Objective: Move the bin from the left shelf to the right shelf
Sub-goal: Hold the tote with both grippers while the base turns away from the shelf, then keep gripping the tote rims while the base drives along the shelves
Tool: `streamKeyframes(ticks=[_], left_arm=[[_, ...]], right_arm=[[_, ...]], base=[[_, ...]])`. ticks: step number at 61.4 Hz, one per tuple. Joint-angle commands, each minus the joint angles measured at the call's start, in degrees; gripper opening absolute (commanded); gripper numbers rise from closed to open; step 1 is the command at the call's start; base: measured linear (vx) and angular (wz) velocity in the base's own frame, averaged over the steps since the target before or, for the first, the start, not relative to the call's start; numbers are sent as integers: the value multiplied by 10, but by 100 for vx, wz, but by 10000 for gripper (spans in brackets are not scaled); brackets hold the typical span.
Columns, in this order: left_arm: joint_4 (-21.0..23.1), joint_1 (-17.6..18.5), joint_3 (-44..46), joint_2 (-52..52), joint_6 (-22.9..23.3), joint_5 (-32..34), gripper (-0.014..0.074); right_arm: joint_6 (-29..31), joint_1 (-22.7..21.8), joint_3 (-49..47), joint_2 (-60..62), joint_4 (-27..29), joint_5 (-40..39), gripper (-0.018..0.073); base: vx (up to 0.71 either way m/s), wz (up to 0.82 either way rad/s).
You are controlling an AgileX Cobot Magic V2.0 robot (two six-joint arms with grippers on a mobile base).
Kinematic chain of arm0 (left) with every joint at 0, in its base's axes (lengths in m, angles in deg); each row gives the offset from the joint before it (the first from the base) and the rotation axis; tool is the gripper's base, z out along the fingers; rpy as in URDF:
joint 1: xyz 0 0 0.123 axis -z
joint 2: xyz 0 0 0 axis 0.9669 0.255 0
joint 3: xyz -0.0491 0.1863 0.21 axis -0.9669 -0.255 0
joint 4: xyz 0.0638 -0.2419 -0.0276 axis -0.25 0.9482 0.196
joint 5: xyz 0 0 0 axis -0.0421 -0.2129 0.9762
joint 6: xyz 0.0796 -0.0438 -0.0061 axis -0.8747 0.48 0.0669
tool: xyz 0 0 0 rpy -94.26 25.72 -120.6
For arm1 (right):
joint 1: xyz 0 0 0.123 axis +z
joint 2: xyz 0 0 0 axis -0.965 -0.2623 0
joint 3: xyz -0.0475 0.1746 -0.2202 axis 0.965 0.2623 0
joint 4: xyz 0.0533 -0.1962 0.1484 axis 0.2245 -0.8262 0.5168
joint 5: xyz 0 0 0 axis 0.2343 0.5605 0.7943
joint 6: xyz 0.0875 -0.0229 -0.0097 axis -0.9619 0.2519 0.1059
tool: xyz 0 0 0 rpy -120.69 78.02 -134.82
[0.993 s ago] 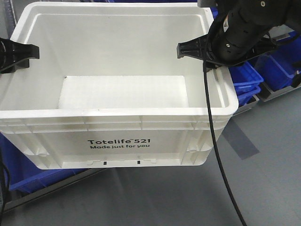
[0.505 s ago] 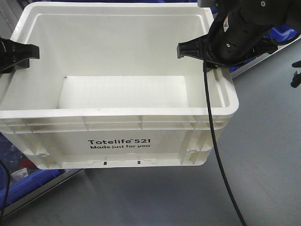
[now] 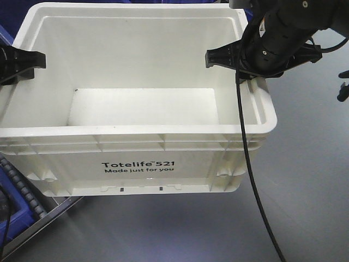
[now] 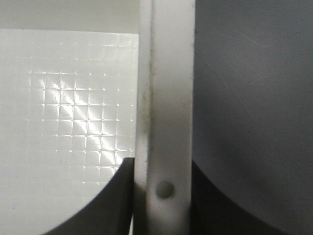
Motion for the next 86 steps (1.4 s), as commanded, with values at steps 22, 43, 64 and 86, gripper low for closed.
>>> streamKeyframes(ticks=[22, 43, 64, 86], left_arm=[[-2, 4, 26, -26, -9, 69, 92], [-2, 4, 26, -26, -9, 69, 92], [-2, 4, 26, -26, -9, 69, 92], [-2, 4, 26, -26, -9, 69, 92]], right_arm=[[4, -5, -21, 29, -68, -28, 10], [4, -5, -21, 29, -68, -28, 10], [4, -5, -21, 29, -68, -28, 10], [4, -5, -21, 29, -68, -28, 10]], base=[[8, -29], [10, -37], [12, -45], [13, -50]])
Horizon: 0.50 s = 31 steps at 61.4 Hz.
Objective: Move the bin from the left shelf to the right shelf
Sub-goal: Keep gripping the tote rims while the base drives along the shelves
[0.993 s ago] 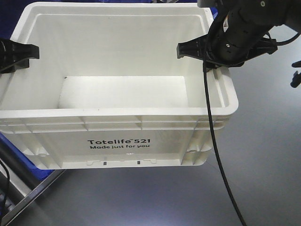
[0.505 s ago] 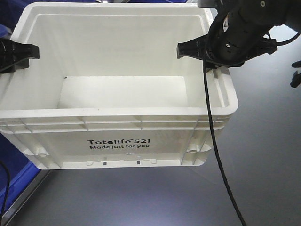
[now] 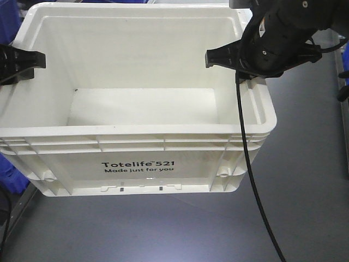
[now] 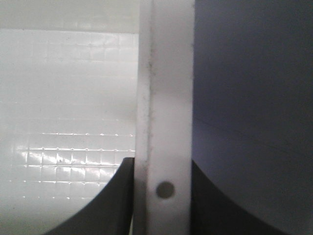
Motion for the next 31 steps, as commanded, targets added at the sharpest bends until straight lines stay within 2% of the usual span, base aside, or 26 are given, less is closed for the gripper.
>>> streamKeyframes(ticks=[1, 31], left_arm=[[-2, 4, 26, -26, -9, 69, 92], [-2, 4, 26, -26, -9, 69, 92]], right_arm=[[4, -5, -21, 29, -68, -27, 10], [4, -5, -21, 29, -68, -28, 10]], base=[[13, -45], [13, -34]])
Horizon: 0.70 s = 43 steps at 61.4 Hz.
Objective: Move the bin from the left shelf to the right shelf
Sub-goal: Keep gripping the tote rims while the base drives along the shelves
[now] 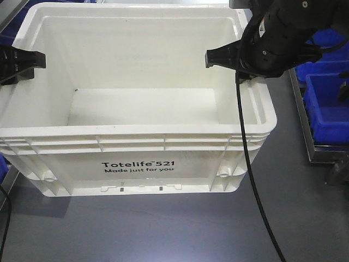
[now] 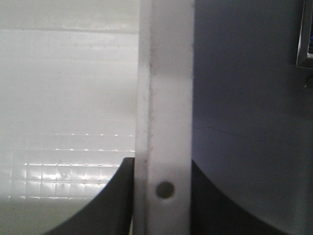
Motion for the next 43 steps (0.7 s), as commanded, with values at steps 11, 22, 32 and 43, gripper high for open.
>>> streamKeyframes(ticks=[11, 22, 32, 43], left_arm=[[-2, 4, 26, -26, -9, 69, 92], [-2, 4, 26, -26, -9, 69, 92], [-2, 4, 26, -26, -9, 69, 92], [-2, 4, 26, -26, -9, 69, 92]], right_arm=[[4, -5, -21, 29, -68, -28, 10], [4, -5, -21, 29, -68, -27, 10], [4, -5, -21, 29, -68, -27, 10], [4, -5, -21, 29, -68, -27, 10]], base=[[13, -28], [12, -27], [11, -25], [9, -21]])
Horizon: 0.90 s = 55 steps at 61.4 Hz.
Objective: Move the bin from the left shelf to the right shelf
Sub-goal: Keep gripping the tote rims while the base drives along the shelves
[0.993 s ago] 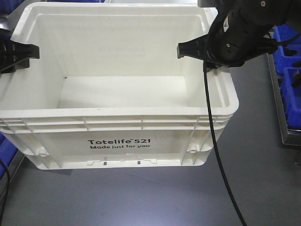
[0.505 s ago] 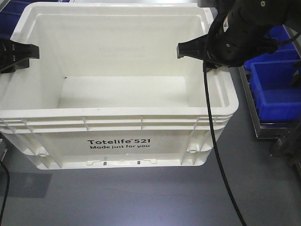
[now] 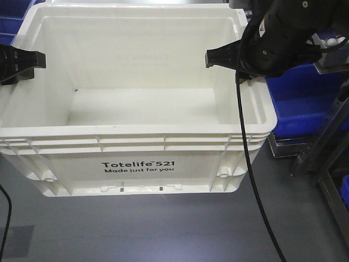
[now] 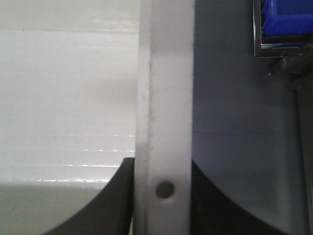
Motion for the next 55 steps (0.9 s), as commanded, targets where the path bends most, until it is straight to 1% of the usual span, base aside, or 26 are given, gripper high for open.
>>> streamKeyframes(ticks=[1, 55], left_arm=[[-2, 4, 26, -26, -9, 69, 92], [-2, 4, 26, -26, -9, 69, 92]], right_arm=[[4, -5, -21, 29, -68, -27, 10], [4, -5, -21, 29, -67, -26, 10]], base=[[9, -18], [9, -8]])
